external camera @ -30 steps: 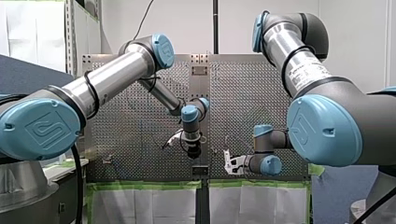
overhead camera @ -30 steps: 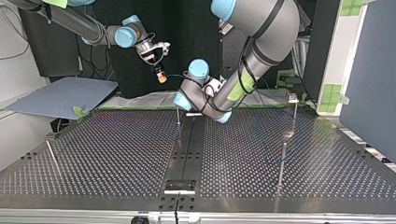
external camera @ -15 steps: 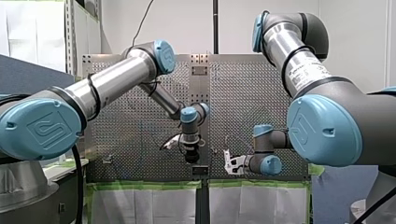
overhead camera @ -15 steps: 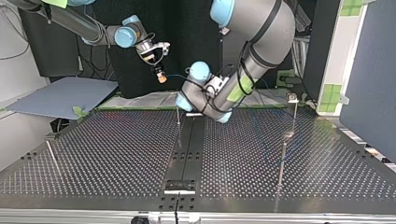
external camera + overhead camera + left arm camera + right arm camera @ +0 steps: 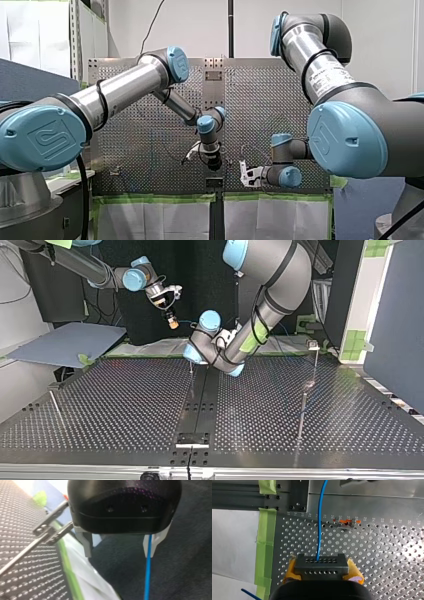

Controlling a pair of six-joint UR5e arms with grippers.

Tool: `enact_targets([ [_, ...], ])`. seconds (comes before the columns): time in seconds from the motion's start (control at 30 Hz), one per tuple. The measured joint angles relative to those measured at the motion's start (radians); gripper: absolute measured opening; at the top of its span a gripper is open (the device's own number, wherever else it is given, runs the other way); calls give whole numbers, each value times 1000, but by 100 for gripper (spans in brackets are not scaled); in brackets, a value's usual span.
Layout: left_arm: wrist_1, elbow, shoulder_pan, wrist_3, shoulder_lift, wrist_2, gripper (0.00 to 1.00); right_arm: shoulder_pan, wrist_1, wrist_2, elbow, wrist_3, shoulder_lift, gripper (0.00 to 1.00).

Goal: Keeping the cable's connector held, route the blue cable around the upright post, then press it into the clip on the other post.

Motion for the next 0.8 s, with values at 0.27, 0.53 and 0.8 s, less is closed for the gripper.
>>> enact_targets([
  [0.27,60,1,3,-33,-20,-43,100,0,1,-1,0,0,0,0],
  [0.53,70,1,-1,-30,-49,-53,100,0,0,-2,0,0,0,0],
  [0.8,72,1,-1,-39,-71,-89,100,0,-1,-2,0,-1,0,0],
])
